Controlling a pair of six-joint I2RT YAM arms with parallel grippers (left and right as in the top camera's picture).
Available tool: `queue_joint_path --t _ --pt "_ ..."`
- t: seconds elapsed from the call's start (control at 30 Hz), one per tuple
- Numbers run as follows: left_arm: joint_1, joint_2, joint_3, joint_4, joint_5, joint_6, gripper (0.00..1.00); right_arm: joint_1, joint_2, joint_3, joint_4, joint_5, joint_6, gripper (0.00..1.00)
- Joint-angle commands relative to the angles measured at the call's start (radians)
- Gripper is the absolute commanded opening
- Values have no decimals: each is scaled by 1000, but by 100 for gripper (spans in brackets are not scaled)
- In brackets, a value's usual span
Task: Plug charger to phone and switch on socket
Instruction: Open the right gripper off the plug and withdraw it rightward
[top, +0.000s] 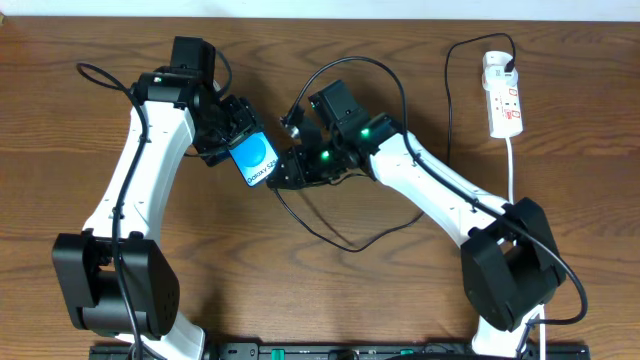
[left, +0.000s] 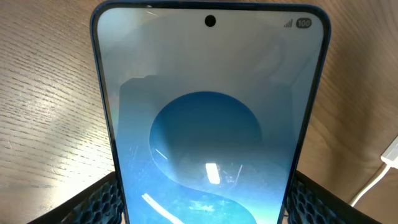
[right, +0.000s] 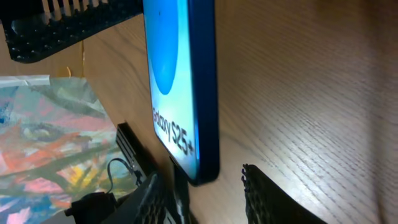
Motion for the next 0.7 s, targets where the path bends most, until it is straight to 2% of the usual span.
queue_joint_path --t 0.0,0.33,0.67 --pt "0 -17 17 -2 12 -4 7 -38 -66 18 -18 -25 -72 43" --pt "-1 -17 17 -7 12 15 7 -172 -188 62 -160 106 -163 50" --pt "-14 -17 17 -13 15 126 7 -209 -205 62 -235 250 -184 51"
